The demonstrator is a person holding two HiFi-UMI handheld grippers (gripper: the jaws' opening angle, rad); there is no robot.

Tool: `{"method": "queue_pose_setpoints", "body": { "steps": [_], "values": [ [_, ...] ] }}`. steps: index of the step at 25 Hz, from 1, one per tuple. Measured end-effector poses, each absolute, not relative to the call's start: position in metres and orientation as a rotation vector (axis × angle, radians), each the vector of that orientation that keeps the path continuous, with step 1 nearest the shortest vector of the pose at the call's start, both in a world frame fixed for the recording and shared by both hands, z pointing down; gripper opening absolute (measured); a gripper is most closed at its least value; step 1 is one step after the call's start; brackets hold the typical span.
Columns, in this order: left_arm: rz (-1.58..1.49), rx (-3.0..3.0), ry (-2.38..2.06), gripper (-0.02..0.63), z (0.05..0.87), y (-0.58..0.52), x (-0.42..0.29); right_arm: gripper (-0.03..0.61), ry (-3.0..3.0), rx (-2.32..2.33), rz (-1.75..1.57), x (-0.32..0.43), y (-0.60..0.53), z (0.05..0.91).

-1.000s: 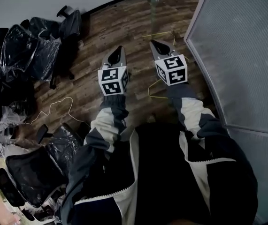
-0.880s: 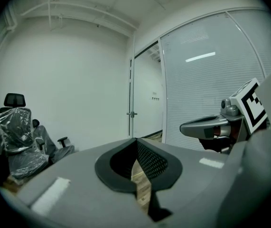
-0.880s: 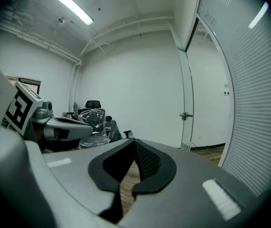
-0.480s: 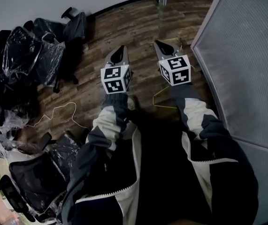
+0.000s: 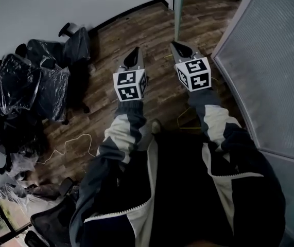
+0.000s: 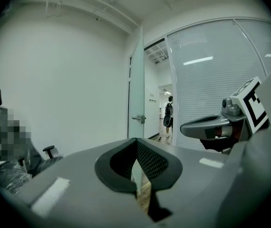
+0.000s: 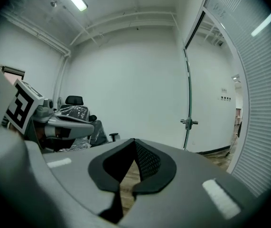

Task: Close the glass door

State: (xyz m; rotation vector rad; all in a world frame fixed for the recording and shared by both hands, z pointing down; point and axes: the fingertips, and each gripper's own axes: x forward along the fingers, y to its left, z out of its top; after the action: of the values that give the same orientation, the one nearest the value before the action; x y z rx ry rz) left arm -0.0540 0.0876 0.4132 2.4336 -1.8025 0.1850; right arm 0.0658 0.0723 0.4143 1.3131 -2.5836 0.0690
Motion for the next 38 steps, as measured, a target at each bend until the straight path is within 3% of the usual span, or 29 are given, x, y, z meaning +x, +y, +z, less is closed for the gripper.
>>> {"method": "queue_pose_setpoints", "body": {
  "steps": [10,38],
  "values": [
    [0.143,2.437,-1.735,0.005,0.423,-0.022,-0.117,0.005,-2.500,1.390,0.054,0.015,-0.031,0.419],
    [0.188,2.444,-1.721,0.006,0.418,-0.373,-0.085,0.005,-2.561,1.400,0.069,0.018,-0.398,0.405]
  ]
}}
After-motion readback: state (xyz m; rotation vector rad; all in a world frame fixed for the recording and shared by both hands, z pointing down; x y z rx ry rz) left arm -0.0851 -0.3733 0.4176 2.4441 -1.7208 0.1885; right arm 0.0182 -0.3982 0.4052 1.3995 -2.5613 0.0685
